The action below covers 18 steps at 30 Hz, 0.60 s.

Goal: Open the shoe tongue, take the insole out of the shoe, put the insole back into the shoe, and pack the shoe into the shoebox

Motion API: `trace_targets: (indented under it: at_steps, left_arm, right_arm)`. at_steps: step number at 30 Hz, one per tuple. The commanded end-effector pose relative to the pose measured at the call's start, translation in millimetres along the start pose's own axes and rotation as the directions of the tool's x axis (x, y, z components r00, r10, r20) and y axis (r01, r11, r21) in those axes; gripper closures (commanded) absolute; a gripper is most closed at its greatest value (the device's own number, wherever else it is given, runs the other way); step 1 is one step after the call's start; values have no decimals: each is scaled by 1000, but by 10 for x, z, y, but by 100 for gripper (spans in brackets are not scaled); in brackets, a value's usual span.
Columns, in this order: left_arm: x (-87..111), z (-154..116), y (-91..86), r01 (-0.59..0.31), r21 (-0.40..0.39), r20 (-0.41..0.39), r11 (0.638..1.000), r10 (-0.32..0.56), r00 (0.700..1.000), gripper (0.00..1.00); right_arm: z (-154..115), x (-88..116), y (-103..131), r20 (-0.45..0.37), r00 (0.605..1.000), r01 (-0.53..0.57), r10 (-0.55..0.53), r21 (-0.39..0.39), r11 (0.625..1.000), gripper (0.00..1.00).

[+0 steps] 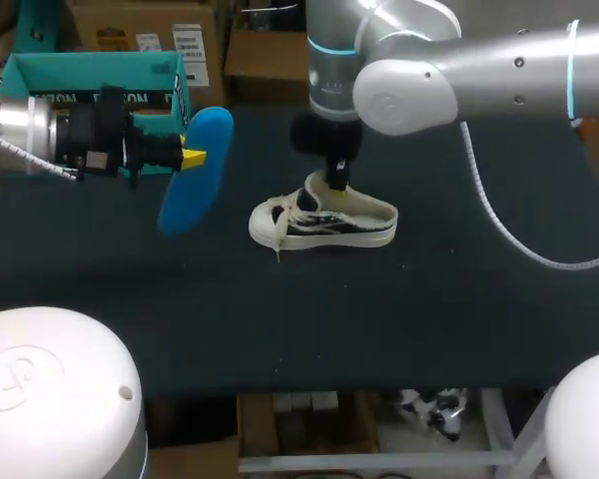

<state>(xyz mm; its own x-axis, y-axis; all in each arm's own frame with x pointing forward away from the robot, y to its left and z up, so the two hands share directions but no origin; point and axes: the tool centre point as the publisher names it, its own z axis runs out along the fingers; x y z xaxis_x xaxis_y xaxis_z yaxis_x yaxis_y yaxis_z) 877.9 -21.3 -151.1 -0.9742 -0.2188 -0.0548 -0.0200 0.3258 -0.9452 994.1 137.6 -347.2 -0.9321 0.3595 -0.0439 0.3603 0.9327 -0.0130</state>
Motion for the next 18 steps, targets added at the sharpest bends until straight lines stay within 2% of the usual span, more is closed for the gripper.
trace_targets:
  at_steps: [1,5,9,13,18]
  left_arm:
    - [-223,139,-93,-14,13,-108,1000,15,994,100]
    - [-351,259,-238,-34,31,-178,999,39,983,100]
    - [-470,341,-374,-51,57,-246,997,64,967,100]
    - [-565,414,-471,-72,65,-305,995,88,948,100]
    - [-692,483,-556,-85,82,-373,993,110,921,100]
  right_arm:
    - [-170,96,-54,-5,996,-87,87,-15,996,100]
    - [-304,207,-84,-22,977,-215,214,-37,976,100]
    - [-423,318,-88,-56,939,-344,340,-65,937,100]
    - [-485,446,-48,-97,886,-463,454,-103,881,100]
    - [-491,615,29,-145,800,-598,582,-122,792,100]
